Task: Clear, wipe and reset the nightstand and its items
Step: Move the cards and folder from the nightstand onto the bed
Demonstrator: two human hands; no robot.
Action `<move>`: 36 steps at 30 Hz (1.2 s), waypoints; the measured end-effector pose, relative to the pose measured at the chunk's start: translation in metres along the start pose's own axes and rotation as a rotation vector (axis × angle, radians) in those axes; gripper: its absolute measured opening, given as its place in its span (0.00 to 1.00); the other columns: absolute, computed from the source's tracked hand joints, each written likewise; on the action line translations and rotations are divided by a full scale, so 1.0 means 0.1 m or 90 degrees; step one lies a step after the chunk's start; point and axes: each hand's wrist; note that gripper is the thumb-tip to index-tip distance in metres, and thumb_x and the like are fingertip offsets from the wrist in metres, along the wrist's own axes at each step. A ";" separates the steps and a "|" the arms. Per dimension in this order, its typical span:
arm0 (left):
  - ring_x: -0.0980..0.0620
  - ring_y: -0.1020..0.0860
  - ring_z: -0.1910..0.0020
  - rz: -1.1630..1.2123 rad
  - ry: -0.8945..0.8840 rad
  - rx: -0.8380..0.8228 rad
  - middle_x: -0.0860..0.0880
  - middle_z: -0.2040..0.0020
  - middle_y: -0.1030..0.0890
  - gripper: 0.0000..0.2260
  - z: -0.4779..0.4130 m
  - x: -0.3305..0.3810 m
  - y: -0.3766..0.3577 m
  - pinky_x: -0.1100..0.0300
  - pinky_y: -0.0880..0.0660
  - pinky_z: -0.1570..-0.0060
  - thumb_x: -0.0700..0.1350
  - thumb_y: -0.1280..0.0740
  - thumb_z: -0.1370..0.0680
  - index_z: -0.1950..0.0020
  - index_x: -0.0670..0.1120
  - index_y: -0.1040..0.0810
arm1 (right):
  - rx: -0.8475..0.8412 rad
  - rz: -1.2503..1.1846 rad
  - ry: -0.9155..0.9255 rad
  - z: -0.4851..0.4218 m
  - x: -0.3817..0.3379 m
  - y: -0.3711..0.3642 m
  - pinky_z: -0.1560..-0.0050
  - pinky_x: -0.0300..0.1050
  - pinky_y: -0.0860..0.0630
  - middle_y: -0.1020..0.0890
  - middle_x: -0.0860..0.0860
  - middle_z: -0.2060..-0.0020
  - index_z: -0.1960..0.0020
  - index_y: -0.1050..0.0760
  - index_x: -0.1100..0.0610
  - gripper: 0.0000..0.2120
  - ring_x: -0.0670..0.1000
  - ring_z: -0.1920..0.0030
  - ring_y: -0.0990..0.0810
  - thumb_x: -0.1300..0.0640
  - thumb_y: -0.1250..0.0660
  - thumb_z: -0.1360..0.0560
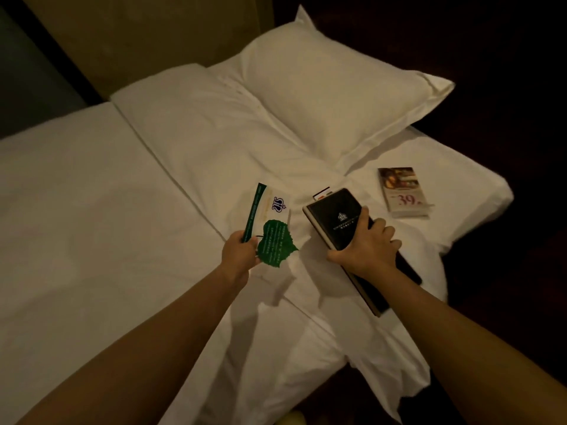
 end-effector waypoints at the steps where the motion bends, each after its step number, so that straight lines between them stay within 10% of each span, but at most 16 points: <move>1: 0.46 0.24 0.53 0.010 0.010 0.003 0.40 0.48 0.25 0.13 -0.08 -0.01 0.06 0.54 0.22 0.56 0.35 0.44 0.20 0.35 0.37 0.31 | 0.001 0.002 -0.001 -0.05 -0.08 -0.05 0.39 0.62 0.36 0.36 0.62 0.36 0.26 0.57 0.54 0.58 0.64 0.37 0.36 0.31 0.32 0.43; 18: 0.41 0.22 0.45 -0.004 0.067 -0.066 0.39 0.40 0.24 0.13 -0.86 -0.23 -0.34 0.49 0.22 0.46 0.37 0.42 0.20 0.35 0.38 0.31 | 0.068 0.031 -0.095 -0.55 -0.20 -0.57 0.36 0.62 0.38 0.38 0.64 0.33 0.25 0.56 0.60 0.56 0.64 0.35 0.37 0.30 0.33 0.38; 28: 0.40 0.37 0.33 -0.540 -0.286 0.119 0.39 0.31 0.35 0.25 -0.75 -0.15 -0.42 0.47 0.38 0.35 0.45 0.38 0.23 0.28 0.44 0.39 | 0.075 -0.030 -0.090 -0.51 0.03 -0.46 0.31 0.63 0.42 0.45 0.62 0.26 0.25 0.54 0.56 0.42 0.64 0.29 0.42 0.34 0.43 0.27; 36: 0.45 0.41 0.27 -0.681 -0.478 -0.040 0.46 0.26 0.37 0.24 -0.22 -0.19 -0.97 0.47 0.44 0.29 0.47 0.40 0.22 0.27 0.48 0.40 | 0.064 -0.071 -0.100 -0.23 0.58 -0.16 0.28 0.65 0.49 0.45 0.58 0.24 0.25 0.52 0.53 0.37 0.62 0.26 0.47 0.34 0.47 0.26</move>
Point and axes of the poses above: each hand's wrist, its own z-axis away from the middle knuckle, its own y-axis out of the back of the hand, x = y × z
